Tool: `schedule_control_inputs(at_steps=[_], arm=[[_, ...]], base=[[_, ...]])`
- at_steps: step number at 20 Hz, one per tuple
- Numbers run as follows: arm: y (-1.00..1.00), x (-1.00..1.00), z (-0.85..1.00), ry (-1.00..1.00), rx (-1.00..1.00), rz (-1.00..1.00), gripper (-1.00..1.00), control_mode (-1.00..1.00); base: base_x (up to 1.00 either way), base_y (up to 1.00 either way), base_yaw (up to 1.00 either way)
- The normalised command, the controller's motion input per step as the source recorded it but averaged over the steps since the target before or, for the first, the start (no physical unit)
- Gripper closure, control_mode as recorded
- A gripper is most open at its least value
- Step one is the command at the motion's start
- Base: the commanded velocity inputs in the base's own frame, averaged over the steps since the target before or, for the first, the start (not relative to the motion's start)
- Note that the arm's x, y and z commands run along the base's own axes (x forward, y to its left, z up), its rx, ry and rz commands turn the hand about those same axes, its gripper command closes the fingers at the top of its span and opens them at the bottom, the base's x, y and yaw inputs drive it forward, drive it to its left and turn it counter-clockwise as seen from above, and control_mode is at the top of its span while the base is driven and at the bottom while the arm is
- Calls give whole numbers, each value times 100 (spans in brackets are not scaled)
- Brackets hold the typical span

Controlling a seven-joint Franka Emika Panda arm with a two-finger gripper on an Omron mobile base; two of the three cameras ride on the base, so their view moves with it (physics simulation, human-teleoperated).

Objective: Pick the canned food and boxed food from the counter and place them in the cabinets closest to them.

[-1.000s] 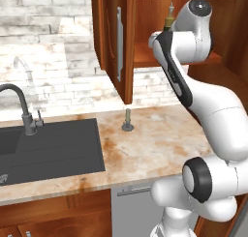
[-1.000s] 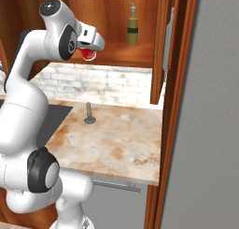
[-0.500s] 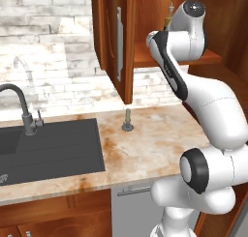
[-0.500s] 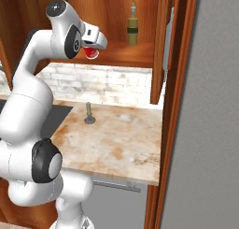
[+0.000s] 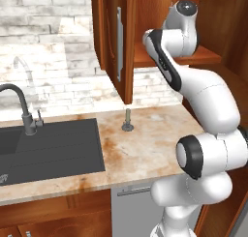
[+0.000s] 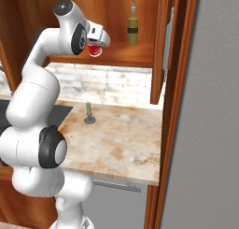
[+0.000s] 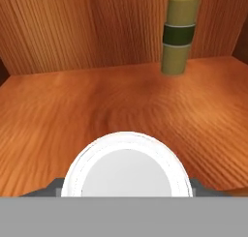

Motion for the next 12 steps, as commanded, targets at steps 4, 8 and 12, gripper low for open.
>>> schedule_control_inputs(at_steps=[4, 8, 12], arm=[[1, 27, -4, 2, 0, 0, 100, -100], [0, 40, 0, 2, 0, 2, 100, -100], [0, 38, -6, 0, 0, 3, 100, -100]], base=[[0, 0, 0], [0, 0, 0], [0, 0, 0]])
